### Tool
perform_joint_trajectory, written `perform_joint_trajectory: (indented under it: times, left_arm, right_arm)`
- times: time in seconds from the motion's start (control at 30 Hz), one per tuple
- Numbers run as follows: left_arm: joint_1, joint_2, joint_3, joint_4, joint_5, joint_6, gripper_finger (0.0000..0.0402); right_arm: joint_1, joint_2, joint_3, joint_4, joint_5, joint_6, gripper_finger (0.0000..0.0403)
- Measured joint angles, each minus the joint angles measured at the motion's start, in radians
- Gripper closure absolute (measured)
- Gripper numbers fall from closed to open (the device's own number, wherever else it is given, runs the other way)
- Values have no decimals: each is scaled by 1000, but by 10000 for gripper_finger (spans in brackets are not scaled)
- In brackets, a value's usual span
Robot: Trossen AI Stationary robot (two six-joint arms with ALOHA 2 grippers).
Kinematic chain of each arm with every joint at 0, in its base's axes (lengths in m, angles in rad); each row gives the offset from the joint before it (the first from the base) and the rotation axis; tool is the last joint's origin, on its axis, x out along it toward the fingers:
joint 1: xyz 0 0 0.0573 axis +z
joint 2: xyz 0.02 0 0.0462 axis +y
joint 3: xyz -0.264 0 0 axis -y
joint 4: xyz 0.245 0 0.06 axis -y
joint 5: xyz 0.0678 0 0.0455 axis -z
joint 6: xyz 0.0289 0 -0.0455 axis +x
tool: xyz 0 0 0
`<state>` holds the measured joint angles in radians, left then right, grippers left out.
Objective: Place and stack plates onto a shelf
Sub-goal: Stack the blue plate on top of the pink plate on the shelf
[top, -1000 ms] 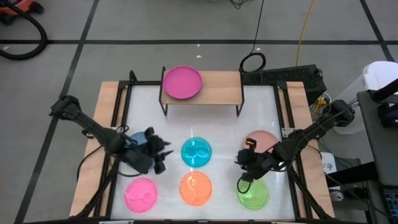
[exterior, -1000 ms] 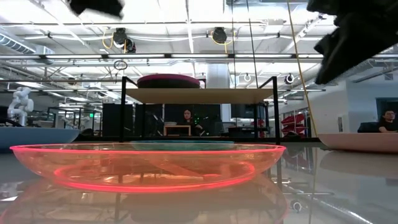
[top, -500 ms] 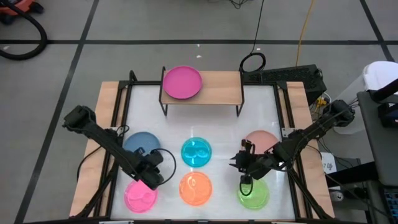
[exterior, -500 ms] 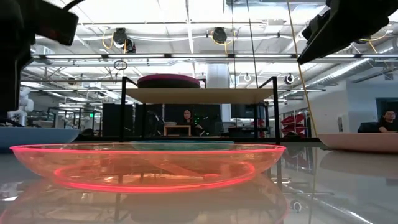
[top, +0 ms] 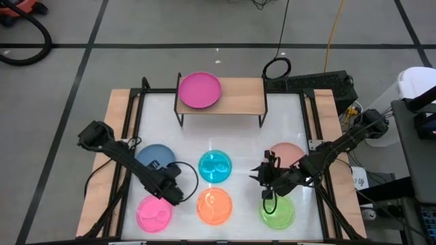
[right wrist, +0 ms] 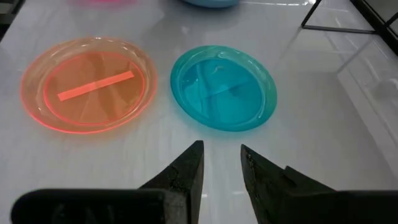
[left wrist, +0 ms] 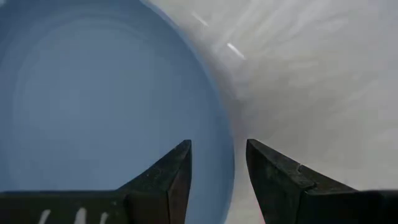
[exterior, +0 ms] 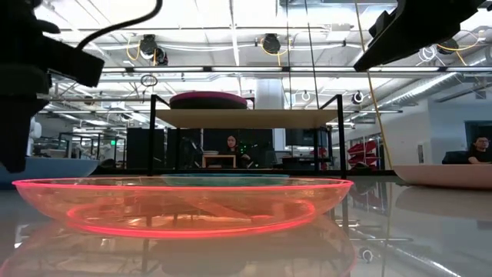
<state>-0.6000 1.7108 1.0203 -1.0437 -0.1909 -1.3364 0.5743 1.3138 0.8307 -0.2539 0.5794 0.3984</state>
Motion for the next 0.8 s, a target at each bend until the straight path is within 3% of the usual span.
perform_joint_trajectory:
  times: [0.1, 0.33, 0.47, 0.6, 0.8]
  left_arm:
    - [9, 27, 0, 16, 19, 39, 268]
    - [41, 46, 2, 4, 74, 145, 384]
    - [53, -19, 30, -47, 76, 156, 390]
    - [51, -91, 133, -141, -15, 190, 391]
    - [43, -157, 371, -313, -289, 275, 391]
  right_arm:
    - [0, 0, 0, 0, 0, 0, 314]
    - [0, 0, 0, 0, 0, 0, 314]
    - [0, 0, 0, 3, 0, 5, 314]
    - [0, 0, 0, 12, -1, 6, 314]
    - [0, 0, 0, 19, -2, 2, 314]
